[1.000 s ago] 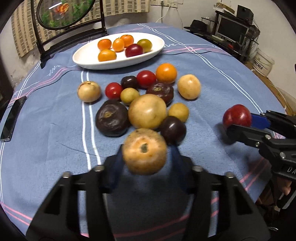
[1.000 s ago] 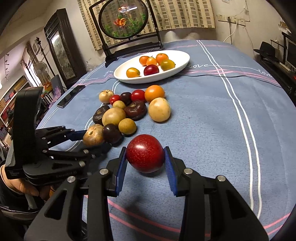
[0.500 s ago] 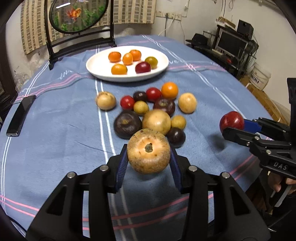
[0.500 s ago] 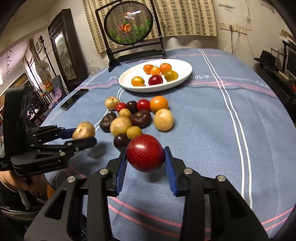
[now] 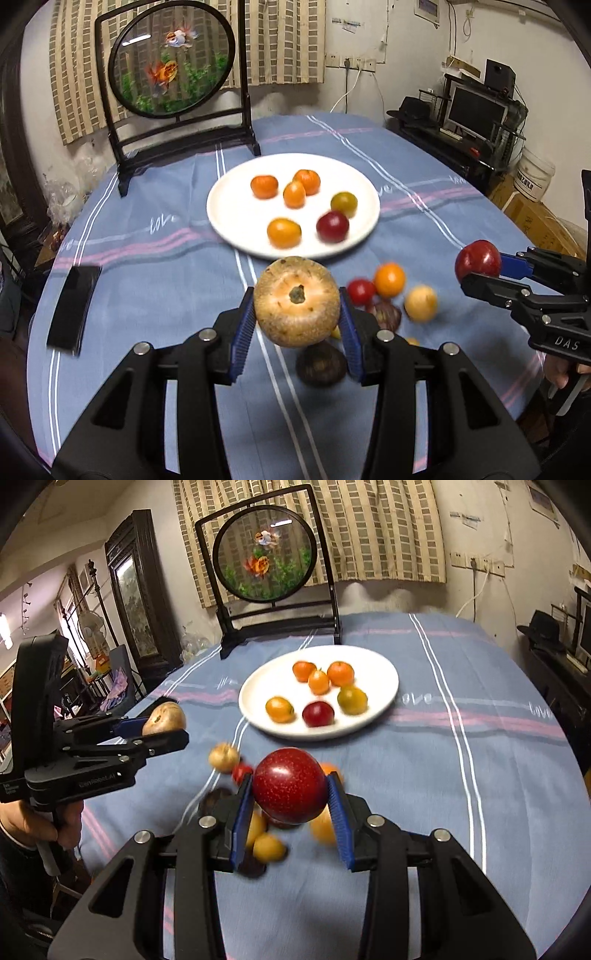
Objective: Organize fruits
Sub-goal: 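Carry the red apple and potato to the white plate and release both, then grasp the dark purple tomato with the left tool while the right tool grasps a yellow potato, then carry the dark tomato and yellow potato to the plate and release both, then grasp a dark purple plum with the right tool while the left tool grasps a speckled potato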
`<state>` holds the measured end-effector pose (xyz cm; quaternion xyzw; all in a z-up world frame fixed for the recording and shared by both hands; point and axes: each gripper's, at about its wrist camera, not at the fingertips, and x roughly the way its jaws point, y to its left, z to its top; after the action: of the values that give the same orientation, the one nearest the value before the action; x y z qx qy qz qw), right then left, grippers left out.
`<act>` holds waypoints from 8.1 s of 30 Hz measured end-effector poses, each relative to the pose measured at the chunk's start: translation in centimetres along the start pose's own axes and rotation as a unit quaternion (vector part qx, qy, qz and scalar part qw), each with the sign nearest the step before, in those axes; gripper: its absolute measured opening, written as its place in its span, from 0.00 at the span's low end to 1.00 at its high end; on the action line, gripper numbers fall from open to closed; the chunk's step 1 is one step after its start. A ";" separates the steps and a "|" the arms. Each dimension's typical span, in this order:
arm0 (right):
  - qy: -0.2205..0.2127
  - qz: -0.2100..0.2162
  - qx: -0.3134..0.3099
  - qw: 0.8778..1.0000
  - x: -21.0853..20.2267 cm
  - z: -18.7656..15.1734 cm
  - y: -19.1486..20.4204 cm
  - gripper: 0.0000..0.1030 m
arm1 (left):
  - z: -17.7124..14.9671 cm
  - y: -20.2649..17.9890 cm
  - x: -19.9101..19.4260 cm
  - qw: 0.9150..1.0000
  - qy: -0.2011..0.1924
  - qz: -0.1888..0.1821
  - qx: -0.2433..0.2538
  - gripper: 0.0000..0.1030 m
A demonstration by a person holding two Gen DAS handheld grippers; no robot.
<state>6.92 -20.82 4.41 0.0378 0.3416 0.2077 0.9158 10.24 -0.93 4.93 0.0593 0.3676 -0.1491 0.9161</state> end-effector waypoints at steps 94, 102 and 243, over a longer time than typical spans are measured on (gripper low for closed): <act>0.135 -0.106 -0.026 0.985 7.5 -4.7 -1.4 0.66 | -7.9 1.3 4.6 0.991 0.103 -0.009 -0.079 0.86; 0.134 -0.098 -0.055 0.985 8.3 -4.0 -0.8 0.36 | -8.2 1.4 5.0 0.991 0.107 -0.013 -0.075 0.90; 0.118 -0.002 -0.074 0.990 4.6 -7.9 5.7 0.68 | -7.5 3.2 2.4 0.990 0.077 0.022 -0.118 0.93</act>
<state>2.99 -14.39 -3.19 -0.0556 0.4307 0.2341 0.8698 7.96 3.23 -2.16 -0.0298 0.4508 -0.0793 0.8886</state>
